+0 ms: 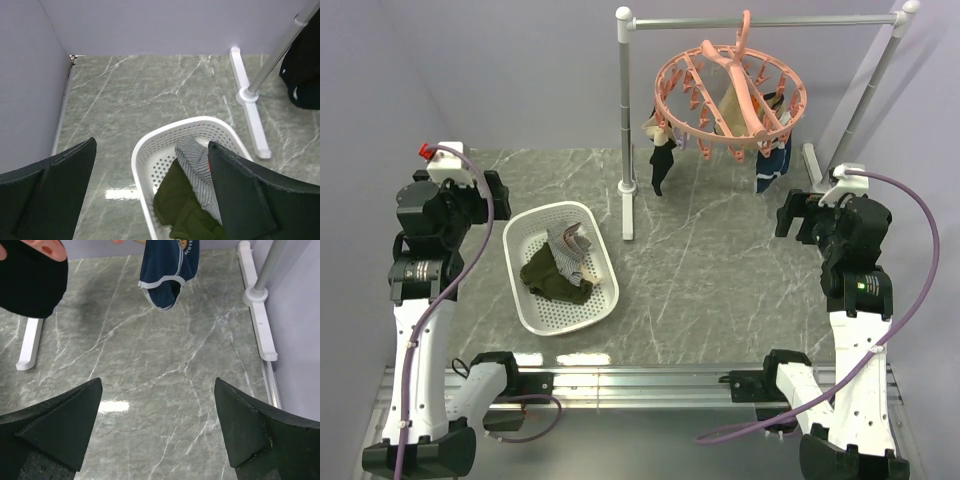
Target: Clip the underwear to the hanger
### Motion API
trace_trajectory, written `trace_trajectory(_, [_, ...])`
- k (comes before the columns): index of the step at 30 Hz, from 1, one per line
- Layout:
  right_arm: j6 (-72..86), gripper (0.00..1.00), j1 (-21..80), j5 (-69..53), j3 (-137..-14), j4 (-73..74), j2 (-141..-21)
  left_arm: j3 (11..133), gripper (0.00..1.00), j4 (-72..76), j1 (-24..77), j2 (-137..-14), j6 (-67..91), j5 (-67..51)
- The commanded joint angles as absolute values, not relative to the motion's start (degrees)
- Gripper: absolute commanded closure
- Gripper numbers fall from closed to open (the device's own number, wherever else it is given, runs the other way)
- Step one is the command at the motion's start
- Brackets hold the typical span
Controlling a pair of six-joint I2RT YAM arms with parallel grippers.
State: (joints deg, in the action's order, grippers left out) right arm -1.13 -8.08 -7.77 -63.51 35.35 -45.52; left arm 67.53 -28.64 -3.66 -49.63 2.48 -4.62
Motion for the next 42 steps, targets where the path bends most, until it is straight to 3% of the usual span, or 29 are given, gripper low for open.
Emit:
trace_trajectory(1, [-1.58, 0.00, -8.53, -10.63, -65.39, 35.24, -45.17, 69.26, 0.01, -29.97, -3.43, -50.27, -2.45, -6.84])
trace_trajectory(6, [-2.28, 0.01, -8.53, -15.02, -65.04, 36.30, -45.44, 69.96, 0.01, -36.81, -3.34, -54.40, -6.15, -20.18])
trace_trajectory(9, [-2.73, 0.01, -8.53, -17.04, -65.04, 36.74, -45.44, 68.74, 0.01, -38.40, -2.82, -56.68, -5.10, -22.49])
trace_trajectory(17, [-3.87, 0.00, -8.53, -17.84, -65.21, 36.47, -47.28, 58.82, 0.01, -30.25, 8.51, -59.67, 2.45, -6.00])
trace_trajectory(25, [-4.22, 0.00, -8.53, -19.60, -65.22, 37.27, -48.34, 55.28, 0.14, -24.35, 18.88, -67.84, 7.20, 1.48])
trace_trajectory(37, [-4.31, 0.00, -8.53, -19.77, -64.60, 36.65, -49.13, 57.56, 0.22, -23.28, 21.45, -81.90, 15.90, 10.54])
trace_trajectory(42, [-4.31, 0.00, -8.53, -19.86, -63.63, 35.86, -48.87, 58.62, 0.26, -22.68, 21.45, -85.60, 16.26, 8.00])
